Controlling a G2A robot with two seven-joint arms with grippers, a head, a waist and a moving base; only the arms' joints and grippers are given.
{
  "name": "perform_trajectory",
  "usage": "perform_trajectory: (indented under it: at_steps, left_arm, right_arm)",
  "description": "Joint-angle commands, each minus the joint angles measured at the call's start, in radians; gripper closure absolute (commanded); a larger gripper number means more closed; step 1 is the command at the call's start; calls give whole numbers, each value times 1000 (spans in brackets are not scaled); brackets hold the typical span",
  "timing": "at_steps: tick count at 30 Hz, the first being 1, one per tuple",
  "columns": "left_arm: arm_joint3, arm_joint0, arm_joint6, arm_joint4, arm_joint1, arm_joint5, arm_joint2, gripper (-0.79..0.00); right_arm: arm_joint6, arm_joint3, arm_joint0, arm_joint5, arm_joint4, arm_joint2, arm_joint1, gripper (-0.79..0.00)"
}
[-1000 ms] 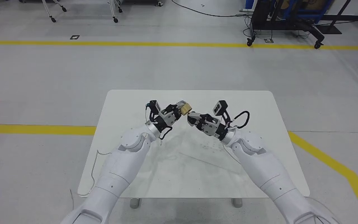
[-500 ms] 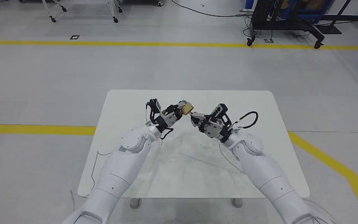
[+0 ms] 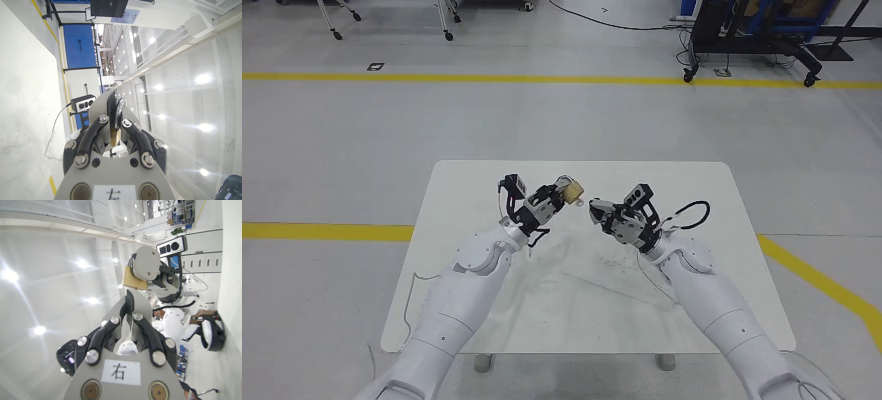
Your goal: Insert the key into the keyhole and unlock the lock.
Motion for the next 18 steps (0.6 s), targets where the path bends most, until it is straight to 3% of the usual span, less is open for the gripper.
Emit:
perform_trajectory:
  at_steps: [1, 8, 18]
  left_arm:
    - [1, -1, -1, 4, 0, 2, 0, 0]
    - [0, 0, -6, 14, -2, 12, 1, 0]
    - [-5, 3, -11, 26, -3, 3, -1, 0]
  right_arm:
    - [-13, -24, -9, 5, -24, 6, 3, -280]
    - [-33, -65, -26, 36, -39, 7, 0, -252]
    - [-29, -12, 3, 69, 11, 1, -15, -206]
